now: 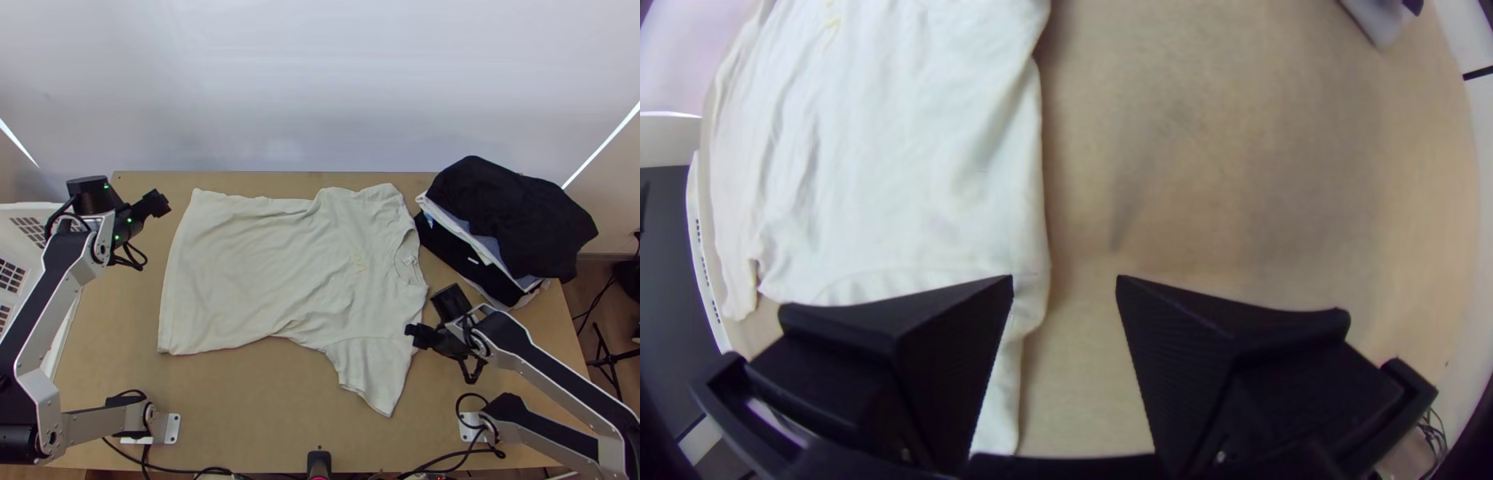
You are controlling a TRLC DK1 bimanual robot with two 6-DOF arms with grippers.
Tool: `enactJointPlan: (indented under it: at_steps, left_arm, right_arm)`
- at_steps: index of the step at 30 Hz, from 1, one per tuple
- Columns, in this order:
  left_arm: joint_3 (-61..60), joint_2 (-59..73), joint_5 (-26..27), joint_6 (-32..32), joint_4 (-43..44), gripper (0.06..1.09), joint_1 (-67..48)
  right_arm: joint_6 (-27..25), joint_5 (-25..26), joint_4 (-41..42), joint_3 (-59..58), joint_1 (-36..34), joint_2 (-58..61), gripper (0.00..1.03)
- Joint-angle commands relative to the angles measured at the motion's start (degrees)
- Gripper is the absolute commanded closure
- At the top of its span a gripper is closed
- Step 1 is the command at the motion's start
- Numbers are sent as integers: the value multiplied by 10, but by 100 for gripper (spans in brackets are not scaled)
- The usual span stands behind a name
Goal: Fold the t-shirt
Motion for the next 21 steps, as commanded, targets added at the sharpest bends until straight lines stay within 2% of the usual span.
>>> enactJointPlan:
  at_steps: [1,5,9,11,13,15,18,21]
  left_arm:
    - [3,9,-9,1,3,10,-6]
    - [5,12,-10,1,3,10,-6]
    - [5,12,-10,3,2,10,-6]
    - [2,11,-10,8,-4,10,-3]
    - [1,10,-10,18,-32,10,0]
    - [6,12,4,59,-107,11,0]
    - [8,13,8,186,-262,11,-10]
    - [-1,6,7,254,-368,11,-7]
  right_arm:
    - [19,-4,51,3,29,42,47]
    - [28,-4,74,7,37,60,49]
    - [30,-3,85,6,40,62,67]
    - [30,-1,85,5,40,63,81]
    - [28,6,85,5,40,62,90]
    - [25,10,82,6,40,58,90]
    - [25,14,77,8,39,47,90]
    - [25,19,75,8,39,45,91]
